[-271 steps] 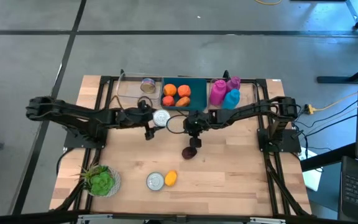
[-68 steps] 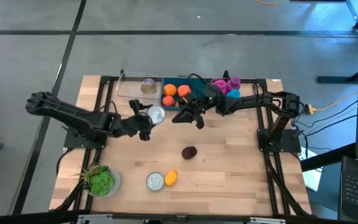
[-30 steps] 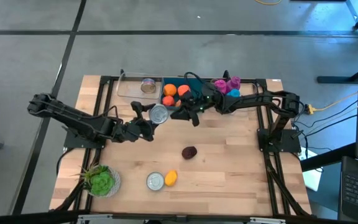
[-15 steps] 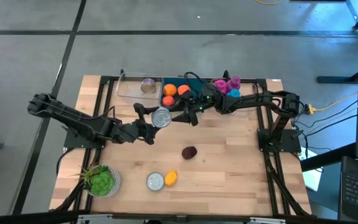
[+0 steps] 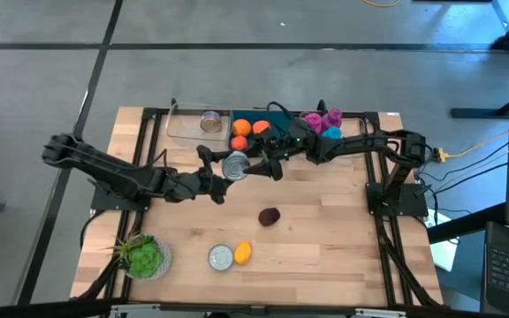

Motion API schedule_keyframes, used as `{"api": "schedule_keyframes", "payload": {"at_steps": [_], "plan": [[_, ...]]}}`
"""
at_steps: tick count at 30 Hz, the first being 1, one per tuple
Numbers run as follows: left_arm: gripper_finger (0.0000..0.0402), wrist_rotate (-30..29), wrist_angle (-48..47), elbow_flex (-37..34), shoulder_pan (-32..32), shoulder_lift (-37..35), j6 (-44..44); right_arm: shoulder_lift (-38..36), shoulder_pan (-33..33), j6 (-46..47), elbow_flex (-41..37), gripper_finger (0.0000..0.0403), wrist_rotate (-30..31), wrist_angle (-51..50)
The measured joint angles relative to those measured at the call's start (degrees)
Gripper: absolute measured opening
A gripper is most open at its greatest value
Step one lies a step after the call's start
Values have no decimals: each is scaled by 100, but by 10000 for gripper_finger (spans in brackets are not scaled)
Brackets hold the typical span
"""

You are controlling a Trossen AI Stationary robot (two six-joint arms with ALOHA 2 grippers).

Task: Pick & Place Food Item
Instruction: Put the top yellow blue tuna can into the left transparent bin

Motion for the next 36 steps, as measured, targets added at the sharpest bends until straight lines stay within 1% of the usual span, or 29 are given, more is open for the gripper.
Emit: {"api": "schedule_keyframes", "payload": {"at_steps": [2, 4, 8, 11, 16, 22, 26, 33, 36], "plan": [[345, -42, 173, 1, 0, 114, 173, 0, 2, 2, 2, 355, 0, -4], [345, -61, 145, 46, 0, 176, 216, 0, 4, 1, 4, 341, -5, -27], [345, -180, 131, 196, 0, 235, 239, 0, 7, -3, 4, 296, -62, -142], [345, -179, 118, 277, 0, 235, 291, 0, 4, -9, 6, 249, -94, -206], [345, -195, 52, 304, 2, 235, 316, -2, 6, -3, 13, 148, -180, -180], [346, -202, 45, 304, -2, 244, 237, -2, 0, 0, 13, 145, -194, -192], [346, -190, 84, 304, -2, 244, 342, -2, -4, -42, 13, 145, -241, -175], [347, -101, 55, 304, -9, 244, 103, -2, -7, 42, 13, 145, -305, -197], [354, -113, 39, 304, -11, 244, 29, -2, -4, 48, 13, 145, -310, -197]]}}
